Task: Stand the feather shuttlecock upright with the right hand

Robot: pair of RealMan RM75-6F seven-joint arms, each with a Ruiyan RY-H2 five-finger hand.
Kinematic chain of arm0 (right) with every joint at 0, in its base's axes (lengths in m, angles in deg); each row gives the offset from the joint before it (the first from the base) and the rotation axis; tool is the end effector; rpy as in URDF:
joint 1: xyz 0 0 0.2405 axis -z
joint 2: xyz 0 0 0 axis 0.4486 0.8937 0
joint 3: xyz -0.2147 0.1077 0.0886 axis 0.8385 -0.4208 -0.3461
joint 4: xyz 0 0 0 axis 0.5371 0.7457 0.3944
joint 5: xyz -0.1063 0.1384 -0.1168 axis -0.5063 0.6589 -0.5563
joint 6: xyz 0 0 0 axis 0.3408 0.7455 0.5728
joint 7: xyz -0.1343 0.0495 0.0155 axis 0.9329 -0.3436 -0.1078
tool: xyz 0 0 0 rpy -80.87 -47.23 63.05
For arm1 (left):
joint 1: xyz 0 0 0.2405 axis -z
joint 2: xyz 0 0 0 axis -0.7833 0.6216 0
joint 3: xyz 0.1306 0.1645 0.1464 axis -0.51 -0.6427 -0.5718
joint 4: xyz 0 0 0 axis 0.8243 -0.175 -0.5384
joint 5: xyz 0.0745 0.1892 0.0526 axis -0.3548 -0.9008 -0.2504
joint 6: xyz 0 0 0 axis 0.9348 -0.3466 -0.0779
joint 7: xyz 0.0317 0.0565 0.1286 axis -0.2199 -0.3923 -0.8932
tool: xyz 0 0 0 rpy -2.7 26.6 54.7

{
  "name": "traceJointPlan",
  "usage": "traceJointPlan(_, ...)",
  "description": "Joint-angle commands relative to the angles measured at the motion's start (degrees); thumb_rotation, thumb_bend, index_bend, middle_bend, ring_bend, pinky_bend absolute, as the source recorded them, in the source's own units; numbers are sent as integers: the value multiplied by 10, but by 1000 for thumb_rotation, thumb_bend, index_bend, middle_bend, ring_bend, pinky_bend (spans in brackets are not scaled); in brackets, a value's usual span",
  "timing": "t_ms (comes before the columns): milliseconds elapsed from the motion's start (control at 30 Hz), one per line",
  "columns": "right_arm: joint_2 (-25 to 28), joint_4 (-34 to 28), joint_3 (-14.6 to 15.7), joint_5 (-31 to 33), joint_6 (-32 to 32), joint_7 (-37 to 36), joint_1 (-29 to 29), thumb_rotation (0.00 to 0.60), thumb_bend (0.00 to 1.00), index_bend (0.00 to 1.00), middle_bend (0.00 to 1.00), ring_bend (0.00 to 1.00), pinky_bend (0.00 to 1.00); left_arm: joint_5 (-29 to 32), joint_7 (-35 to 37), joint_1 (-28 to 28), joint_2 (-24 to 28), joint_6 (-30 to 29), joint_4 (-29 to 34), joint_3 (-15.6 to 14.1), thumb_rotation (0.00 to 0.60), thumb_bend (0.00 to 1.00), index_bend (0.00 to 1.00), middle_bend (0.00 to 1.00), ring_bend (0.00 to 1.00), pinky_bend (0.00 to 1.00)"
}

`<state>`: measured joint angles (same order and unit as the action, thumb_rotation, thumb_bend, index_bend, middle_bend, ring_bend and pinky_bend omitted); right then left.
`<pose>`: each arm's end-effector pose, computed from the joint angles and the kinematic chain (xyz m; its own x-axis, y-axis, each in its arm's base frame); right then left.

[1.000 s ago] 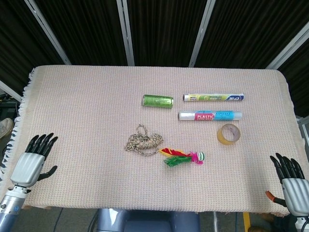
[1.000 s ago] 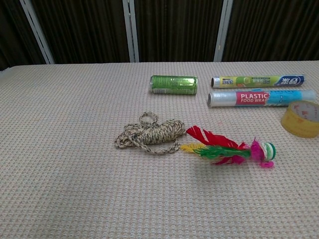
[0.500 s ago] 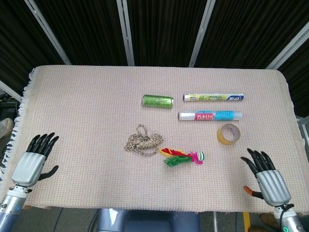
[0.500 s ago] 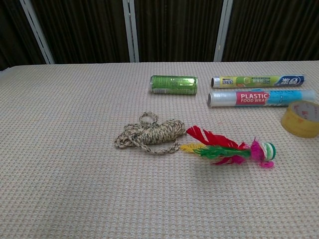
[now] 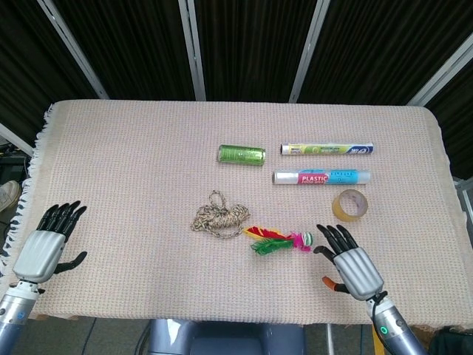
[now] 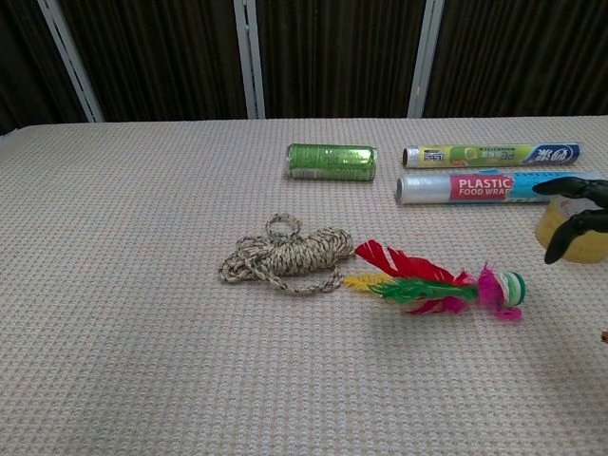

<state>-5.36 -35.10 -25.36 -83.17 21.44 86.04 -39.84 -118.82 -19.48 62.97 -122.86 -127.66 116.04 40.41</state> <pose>-0.2350 -0.1962 0.0529 0.4116 -0.1878 0.8918 -0.8623 -0.3969 0.3144 -0.2926 0.2004 0.1148 0.4586 0.1199 0.8805 0.8815 -0.1866 -0.4337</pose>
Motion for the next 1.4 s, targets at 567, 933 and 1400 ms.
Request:
traceJointPlan(567, -80, 24, -61, 97, -157, 37, -123, 600, 158, 330, 0, 0, 0, 41, -4, 10, -8, 32, -13, 12, 600, 255, 0, 0, 0, 0)
traceJointPlan(933, -143, 69, -72, 134, -204, 23, -173, 600, 192, 353, 0, 0, 0, 69, 4, 17, -9, 53, -24, 20, 600, 257, 0, 0, 0, 0)
traceJointPlan(1400, -187, 129, -71, 140, -225, -4, -216, 600, 295, 504, 6, 0, 0, 82, 13, 15, -6, 52, -32, 25, 600, 256, 0, 0, 0, 0)
